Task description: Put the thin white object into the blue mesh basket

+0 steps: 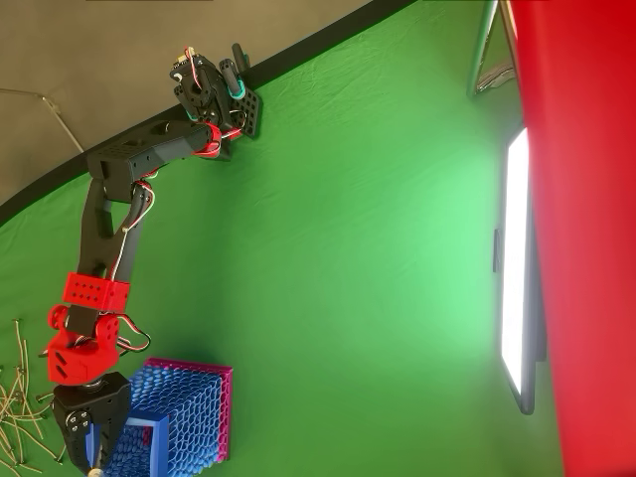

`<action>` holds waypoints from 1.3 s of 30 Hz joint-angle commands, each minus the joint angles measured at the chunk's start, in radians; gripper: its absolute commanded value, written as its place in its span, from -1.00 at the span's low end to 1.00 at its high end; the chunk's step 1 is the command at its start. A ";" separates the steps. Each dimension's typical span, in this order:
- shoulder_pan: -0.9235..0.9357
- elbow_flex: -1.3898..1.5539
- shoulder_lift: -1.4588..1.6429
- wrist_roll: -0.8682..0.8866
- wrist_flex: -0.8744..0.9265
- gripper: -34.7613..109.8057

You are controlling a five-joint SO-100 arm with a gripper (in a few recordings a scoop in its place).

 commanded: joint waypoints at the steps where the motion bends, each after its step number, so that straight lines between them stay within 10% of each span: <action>1: 0.009 0.041 0.095 0.018 -0.015 -0.18; 16: -0.138 0.336 0.468 -0.103 0.087 -0.31; 39: -0.472 1.879 1.804 -0.555 0.141 -0.51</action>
